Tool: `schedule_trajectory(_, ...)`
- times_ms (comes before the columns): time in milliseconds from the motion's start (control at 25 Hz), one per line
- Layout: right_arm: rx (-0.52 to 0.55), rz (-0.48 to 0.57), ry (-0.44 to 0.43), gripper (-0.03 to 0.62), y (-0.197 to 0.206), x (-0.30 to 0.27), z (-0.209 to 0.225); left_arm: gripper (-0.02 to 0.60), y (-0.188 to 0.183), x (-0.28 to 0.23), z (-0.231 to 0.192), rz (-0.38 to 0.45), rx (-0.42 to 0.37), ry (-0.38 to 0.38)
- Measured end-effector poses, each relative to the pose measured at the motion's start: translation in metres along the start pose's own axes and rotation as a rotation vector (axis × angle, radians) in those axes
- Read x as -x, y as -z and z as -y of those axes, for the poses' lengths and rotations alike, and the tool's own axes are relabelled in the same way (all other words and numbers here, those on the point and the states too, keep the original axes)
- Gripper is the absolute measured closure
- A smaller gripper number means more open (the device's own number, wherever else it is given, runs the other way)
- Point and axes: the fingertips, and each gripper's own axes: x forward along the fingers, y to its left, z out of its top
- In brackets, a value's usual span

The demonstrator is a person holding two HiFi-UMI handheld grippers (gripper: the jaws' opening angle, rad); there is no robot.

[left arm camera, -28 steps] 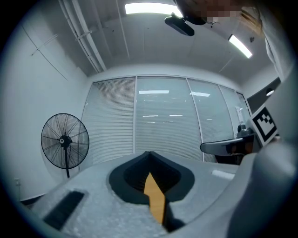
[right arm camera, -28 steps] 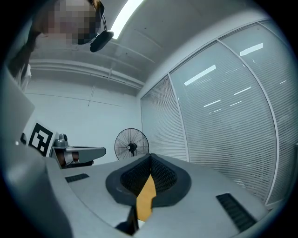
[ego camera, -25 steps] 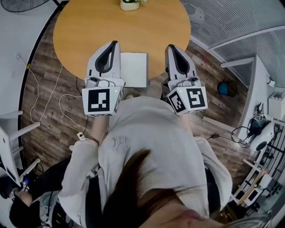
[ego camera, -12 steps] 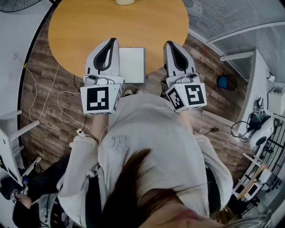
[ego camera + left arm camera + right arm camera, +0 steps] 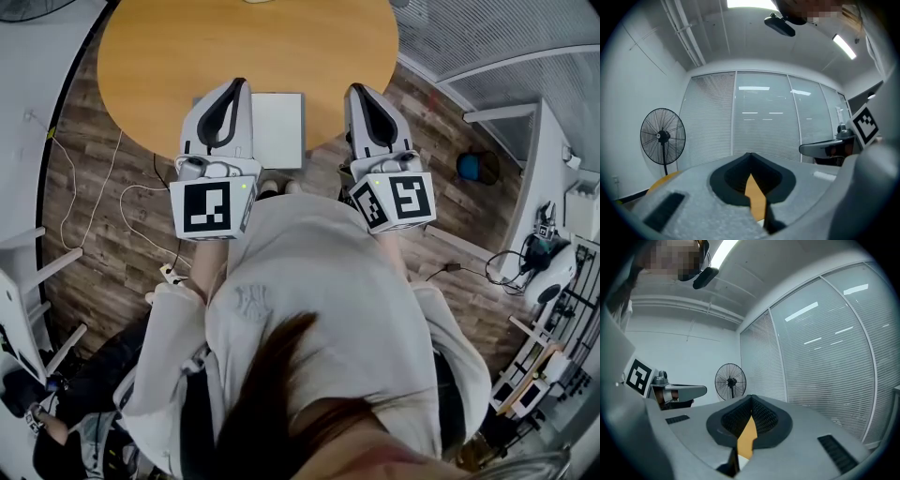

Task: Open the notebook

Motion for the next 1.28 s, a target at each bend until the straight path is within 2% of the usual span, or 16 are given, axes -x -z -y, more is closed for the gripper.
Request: schedule_trajectory(1280, 0.013, -0.010, -0.006, 0.594, 0.001, -0.001, -0.009, 0.565, 0.001, 0.007, -0.007, -0.007, 0.015, 0.002)
